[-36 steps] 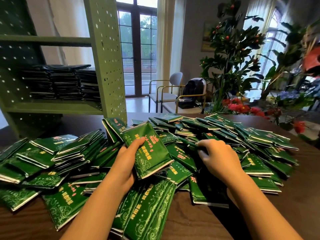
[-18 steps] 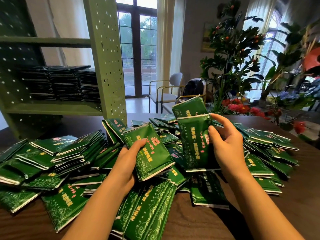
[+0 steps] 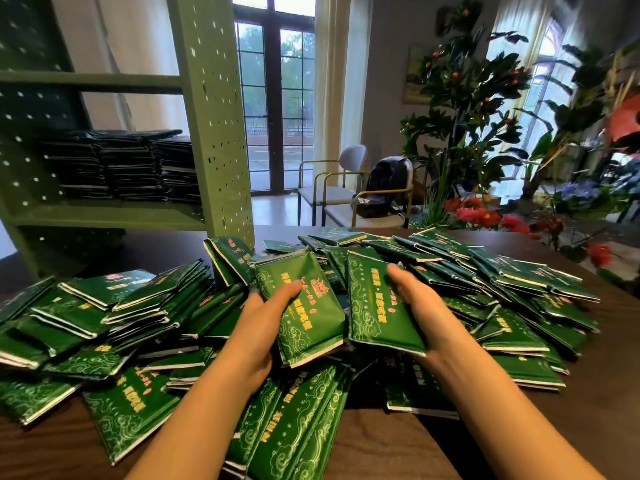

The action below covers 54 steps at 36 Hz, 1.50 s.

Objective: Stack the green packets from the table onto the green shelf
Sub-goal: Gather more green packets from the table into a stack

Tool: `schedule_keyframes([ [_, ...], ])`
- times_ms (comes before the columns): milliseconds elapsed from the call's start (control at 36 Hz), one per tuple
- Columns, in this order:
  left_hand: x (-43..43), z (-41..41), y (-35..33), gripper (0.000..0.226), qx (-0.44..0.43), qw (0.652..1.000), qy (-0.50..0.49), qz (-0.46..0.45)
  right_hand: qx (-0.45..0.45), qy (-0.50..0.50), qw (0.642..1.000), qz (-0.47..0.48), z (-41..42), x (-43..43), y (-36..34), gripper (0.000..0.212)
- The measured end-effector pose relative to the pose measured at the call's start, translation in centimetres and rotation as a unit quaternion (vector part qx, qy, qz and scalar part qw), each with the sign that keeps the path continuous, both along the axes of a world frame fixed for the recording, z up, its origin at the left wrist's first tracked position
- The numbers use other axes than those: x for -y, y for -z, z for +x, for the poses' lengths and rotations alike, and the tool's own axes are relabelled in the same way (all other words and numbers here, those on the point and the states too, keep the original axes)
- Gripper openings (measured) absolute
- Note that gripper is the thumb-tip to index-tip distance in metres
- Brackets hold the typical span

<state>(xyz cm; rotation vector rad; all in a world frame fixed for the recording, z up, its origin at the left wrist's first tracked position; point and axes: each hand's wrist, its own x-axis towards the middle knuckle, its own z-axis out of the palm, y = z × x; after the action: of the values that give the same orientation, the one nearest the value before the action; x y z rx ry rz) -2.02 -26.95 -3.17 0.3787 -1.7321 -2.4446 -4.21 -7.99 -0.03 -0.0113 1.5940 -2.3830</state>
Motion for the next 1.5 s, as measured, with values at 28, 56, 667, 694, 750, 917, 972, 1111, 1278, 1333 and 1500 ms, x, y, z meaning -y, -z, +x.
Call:
schedule_keyframes([
  [28,0.0,-0.1,0.0,0.113,-0.002,1.0,-0.001,-0.003,-0.019,-0.006,1.0,0.016,0.1,0.1,0.1,0.019],
  [56,-0.1,-0.1,0.0,0.126,-0.004,1.0,-0.002,-0.004,-0.037,-0.01,0.999,0.027,0.2,0.1,0.1,0.018],
  [667,-1.7,1.4,-1.3,0.122,-0.059,0.991,-0.086,-0.089,-0.229,-0.028,0.965,0.121,2.5,2.7,0.6,0.01],
  [694,-1.7,1.3,-1.2,0.12,-0.057,0.992,-0.082,-0.082,-0.237,-0.033,0.963,0.127,2.6,2.8,0.7,0.009],
  [750,-1.8,1.4,-1.3,0.113,-0.06,0.992,-0.073,-0.085,-0.247,-0.038,0.957,0.147,2.5,2.8,0.8,0.01],
  [917,-1.8,1.5,-1.5,0.112,-0.045,0.991,-0.058,-0.115,-0.275,-0.035,0.941,0.193,2.1,2.5,1.0,0.017],
  [972,-1.9,1.4,-1.3,0.099,-0.04,0.989,-0.064,-0.124,-0.313,0.002,0.924,0.219,1.9,2.4,1.0,0.018],
  [1111,-2.2,1.9,-1.9,0.089,-0.043,0.987,-0.054,-0.146,-0.356,0.126,0.892,0.247,1.0,1.6,1.0,0.025],
  [1278,-2.6,2.4,-2.4,0.082,-0.052,0.983,-0.015,-0.177,-0.322,0.104,0.924,0.179,1.0,1.4,0.7,0.044],
  [1333,-2.8,2.6,-2.5,0.078,-0.059,0.979,-0.009,-0.194,-0.343,0.097,0.914,0.195,1.2,1.7,0.8,0.045],
  [1500,-3.0,3.1,-2.8,0.075,-0.064,0.986,0.023,-0.154,-0.376,0.096,0.894,0.225,2.1,2.9,1.3,0.047],
])
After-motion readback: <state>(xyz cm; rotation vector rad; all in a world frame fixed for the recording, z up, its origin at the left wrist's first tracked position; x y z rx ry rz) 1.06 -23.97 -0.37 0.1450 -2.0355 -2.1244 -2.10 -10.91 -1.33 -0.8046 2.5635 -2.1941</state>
